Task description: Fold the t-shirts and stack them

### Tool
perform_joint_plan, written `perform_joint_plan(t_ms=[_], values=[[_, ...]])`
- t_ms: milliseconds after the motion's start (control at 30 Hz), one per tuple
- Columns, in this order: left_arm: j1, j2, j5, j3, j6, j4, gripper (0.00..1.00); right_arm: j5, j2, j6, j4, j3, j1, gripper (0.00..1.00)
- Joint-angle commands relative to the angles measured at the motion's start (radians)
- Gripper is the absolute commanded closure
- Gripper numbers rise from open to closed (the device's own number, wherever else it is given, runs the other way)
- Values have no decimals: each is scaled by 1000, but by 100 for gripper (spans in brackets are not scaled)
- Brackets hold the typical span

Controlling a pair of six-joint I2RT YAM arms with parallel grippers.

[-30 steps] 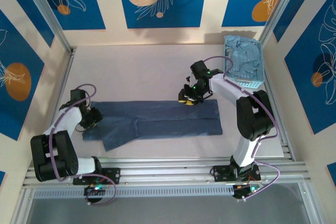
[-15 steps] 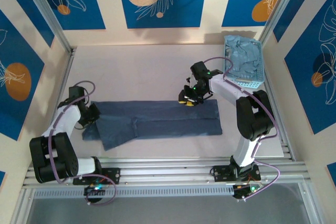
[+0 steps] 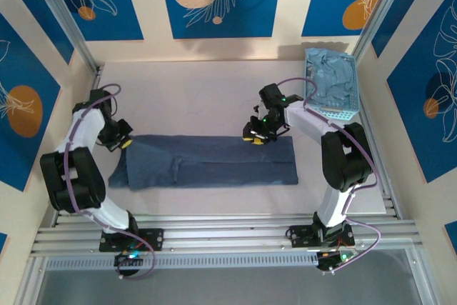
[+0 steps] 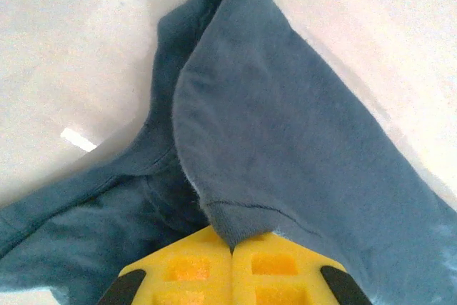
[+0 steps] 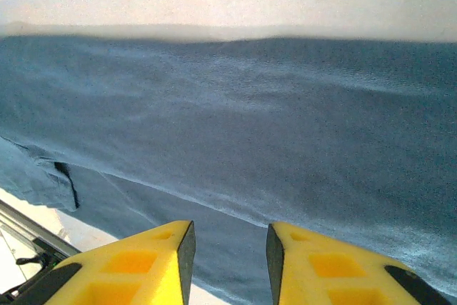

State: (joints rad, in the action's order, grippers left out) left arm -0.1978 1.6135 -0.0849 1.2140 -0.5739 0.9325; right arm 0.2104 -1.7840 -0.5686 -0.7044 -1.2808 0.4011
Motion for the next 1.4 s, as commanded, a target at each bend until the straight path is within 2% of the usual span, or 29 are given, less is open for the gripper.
perform_joint_plan(t_ms=[0,133,400,433,600,667,733,767,867,1000,1067,1200,1367], values=[[10,73,-36,85,12,123,100,18,14,-19,-21,-7,-5,65],[17,153,-20,151,37,152,100,14,22,-25,-15,9,-8,65],[26,333,83,239,75,121,100,-12,33,-30,-29,35,-22,65],[30,353,96,247,81,120,97,-21,33,-31,-35,35,-25,65],[50,408,195,260,99,116,63,-83,29,-40,-76,37,-64,65],[69,344,274,238,90,106,56,-103,27,-37,-93,35,-87,65],[103,215,358,190,65,87,43,-127,25,-31,-108,34,-108,65],[124,138,368,157,43,78,41,-134,23,-26,-114,34,-116,65],[186,-25,291,37,-74,78,42,-153,0,-16,-131,31,-134,65],[269,-142,101,-208,-267,0,56,-194,-61,-13,-162,14,-127,66],[295,-162,72,-288,-332,-45,60,-228,-97,-10,-184,-2,-117,66],[306,-122,28,-323,-394,-118,64,-258,-149,-13,-210,-16,-119,66],[321,35,28,-235,-392,-174,67,-270,-198,-34,-249,-39,-146,66]])
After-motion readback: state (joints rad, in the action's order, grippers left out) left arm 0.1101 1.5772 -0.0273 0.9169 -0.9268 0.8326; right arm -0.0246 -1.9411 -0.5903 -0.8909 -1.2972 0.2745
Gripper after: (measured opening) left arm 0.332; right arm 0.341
